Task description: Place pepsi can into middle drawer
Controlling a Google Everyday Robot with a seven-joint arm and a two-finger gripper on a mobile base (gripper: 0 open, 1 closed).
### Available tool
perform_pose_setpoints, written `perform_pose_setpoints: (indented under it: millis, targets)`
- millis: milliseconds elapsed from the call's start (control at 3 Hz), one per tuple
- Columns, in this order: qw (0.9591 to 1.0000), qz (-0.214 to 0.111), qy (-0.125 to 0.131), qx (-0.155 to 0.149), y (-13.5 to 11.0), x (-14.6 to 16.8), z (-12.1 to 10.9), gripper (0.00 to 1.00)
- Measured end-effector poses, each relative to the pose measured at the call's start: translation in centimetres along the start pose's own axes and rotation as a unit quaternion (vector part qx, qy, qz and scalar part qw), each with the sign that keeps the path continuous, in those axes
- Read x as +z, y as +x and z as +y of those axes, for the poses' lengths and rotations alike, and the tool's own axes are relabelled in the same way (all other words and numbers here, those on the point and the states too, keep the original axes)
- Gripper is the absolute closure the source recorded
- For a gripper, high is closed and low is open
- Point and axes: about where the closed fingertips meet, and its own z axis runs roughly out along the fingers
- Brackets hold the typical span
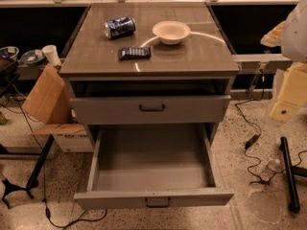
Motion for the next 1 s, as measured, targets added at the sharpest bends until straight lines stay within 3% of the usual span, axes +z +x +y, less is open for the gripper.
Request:
perform_pose_setpoints:
  millis: [333, 1000]
  targets:
    - [1.0000, 0.000, 0.000, 0.000, 0.0, 0.0, 0.0, 0.00]
    - [0.9976, -0.014, 0.013, -0.067, -6.9, 0.0, -2.2, 0.00]
